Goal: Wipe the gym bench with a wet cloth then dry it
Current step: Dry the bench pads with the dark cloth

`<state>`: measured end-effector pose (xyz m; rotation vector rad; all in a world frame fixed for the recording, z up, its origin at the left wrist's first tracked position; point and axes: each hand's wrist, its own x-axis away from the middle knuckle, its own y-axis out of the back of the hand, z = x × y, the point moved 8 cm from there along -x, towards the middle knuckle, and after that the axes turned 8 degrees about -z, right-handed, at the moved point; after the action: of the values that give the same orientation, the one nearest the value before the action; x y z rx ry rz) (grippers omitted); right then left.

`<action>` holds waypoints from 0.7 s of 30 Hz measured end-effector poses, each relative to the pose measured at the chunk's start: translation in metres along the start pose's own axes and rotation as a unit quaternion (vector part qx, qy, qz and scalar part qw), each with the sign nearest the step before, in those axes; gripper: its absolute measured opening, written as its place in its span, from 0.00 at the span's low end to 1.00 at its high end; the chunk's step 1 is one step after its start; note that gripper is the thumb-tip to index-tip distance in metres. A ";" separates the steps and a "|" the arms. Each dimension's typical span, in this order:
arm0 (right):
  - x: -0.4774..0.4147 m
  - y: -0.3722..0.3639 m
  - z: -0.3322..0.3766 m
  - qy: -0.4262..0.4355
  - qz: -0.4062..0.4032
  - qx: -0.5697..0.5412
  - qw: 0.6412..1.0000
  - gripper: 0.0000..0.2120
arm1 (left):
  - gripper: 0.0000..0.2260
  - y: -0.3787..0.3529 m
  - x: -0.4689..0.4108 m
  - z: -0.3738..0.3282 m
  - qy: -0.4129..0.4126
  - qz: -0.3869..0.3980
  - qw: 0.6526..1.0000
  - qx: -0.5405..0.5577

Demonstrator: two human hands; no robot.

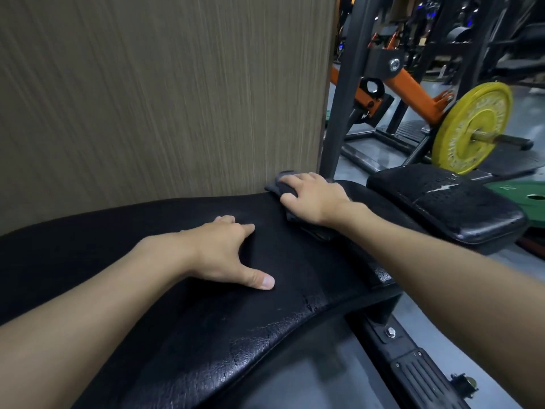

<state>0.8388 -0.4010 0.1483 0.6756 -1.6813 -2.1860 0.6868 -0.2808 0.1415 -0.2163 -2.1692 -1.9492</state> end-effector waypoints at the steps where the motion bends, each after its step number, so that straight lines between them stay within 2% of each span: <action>1: 0.011 0.003 0.001 0.009 -0.005 0.002 1.000 0.26 | 0.56 0.001 0.000 -0.001 -0.001 -0.002 1.000 0.002; 4: 0.063 0.013 0.003 0.034 -0.006 0.011 0.999 0.27 | 0.56 0.002 0.002 -0.003 0.001 -0.001 1.000 0.008; 8: 0.151 0.030 -0.004 0.058 -0.020 0.029 0.998 0.35 | 0.53 0.004 0.006 -0.006 0.008 0.009 1.000 0.005; 11: 0.173 0.035 -0.012 0.051 -0.009 0.043 0.998 0.36 | 0.50 0.007 0.004 -0.025 -0.020 -0.004 1.000 0.000; 14: 0.146 0.035 -0.015 0.031 0.003 0.040 0.999 0.37 | 0.51 0.002 -0.003 -0.045 -0.036 -0.004 0.999 -0.004; 18: 0.071 0.025 -0.036 0.005 0.008 0.023 1.000 0.29 | 0.53 -0.002 -0.010 -0.046 -0.026 0.004 1.000 -0.005; 21: 0.013 0.018 -0.052 -0.032 0.007 0.002 0.999 0.29 | 0.54 -0.004 -0.013 -0.042 -0.018 0.006 1.000 0.000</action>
<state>0.8546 -0.4555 0.1526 0.5986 -1.7177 -2.2162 0.7015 -0.3225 0.1385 -0.2654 -2.1843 -1.9544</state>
